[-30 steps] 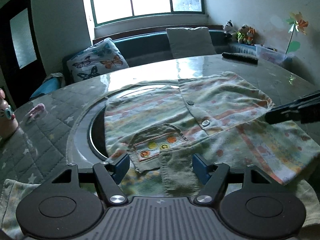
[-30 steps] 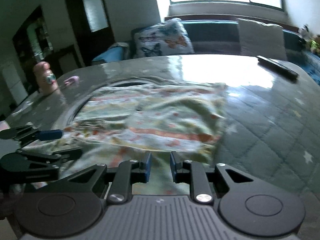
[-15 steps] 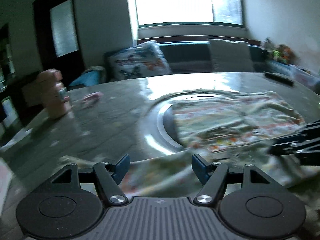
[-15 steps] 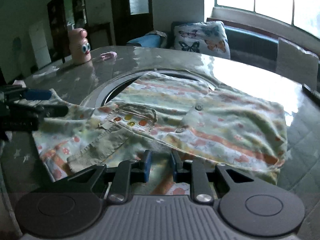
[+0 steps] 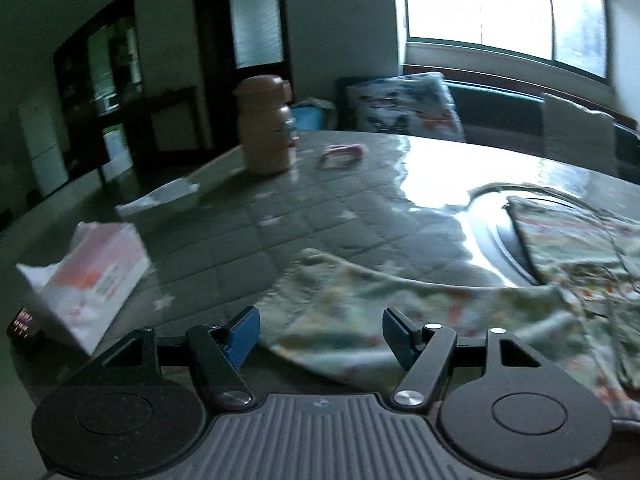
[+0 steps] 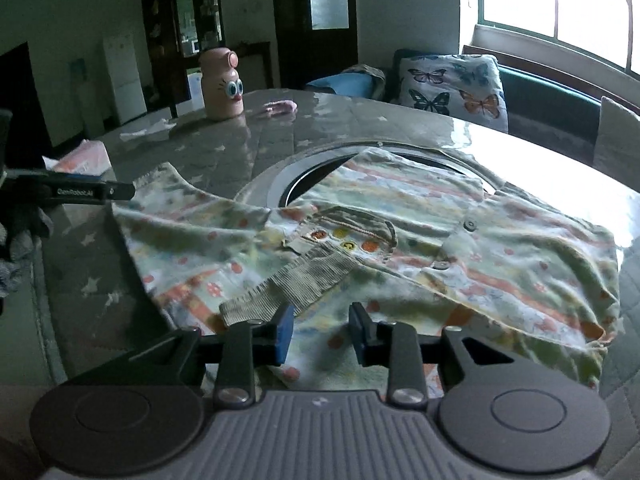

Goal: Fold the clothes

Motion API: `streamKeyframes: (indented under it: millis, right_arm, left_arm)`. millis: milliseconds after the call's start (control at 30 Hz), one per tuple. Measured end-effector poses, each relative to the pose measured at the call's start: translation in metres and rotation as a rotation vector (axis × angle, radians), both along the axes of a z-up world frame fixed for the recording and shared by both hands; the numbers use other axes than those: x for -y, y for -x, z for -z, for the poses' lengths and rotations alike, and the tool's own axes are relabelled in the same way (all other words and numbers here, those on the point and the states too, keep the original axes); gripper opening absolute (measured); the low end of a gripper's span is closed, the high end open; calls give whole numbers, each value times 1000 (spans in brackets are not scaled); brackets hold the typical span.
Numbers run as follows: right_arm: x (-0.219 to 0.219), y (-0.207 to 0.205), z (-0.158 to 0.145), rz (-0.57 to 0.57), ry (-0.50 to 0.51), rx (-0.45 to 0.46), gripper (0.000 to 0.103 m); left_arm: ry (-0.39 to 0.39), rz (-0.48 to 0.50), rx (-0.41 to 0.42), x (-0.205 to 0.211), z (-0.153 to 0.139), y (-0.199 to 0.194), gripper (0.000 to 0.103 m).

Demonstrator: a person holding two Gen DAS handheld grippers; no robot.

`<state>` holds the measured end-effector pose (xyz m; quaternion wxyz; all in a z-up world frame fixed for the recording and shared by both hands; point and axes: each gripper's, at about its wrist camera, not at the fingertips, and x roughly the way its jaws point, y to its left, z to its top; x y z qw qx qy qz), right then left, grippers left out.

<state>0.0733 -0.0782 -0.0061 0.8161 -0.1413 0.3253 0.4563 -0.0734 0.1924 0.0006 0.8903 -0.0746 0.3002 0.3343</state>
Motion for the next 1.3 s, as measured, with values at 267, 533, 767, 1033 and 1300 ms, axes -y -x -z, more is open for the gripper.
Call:
streamKeyframes:
  millis: [267, 533, 767, 1033, 1300]
  right_arm:
    - [8, 5, -5, 9, -14, -2, 30]
    - [19, 7, -6, 42, -37, -26, 30]
    - [42, 2, -10, 122, -79, -38, 30]
    - [72, -7, -16, 224, -128, -45, 30]
    - [105, -16, -18, 337, -171, -60, 30]
  left_arm:
    - [127, -88, 2, -30, 14, 2, 46]
    - [174, -87, 64, -38, 8, 6, 10]
    - [139, 49, 168, -5, -27, -1, 8]
    - [141, 348, 253, 71, -69, -33, 8]
    - [195, 638, 288, 156, -82, -67, 8]
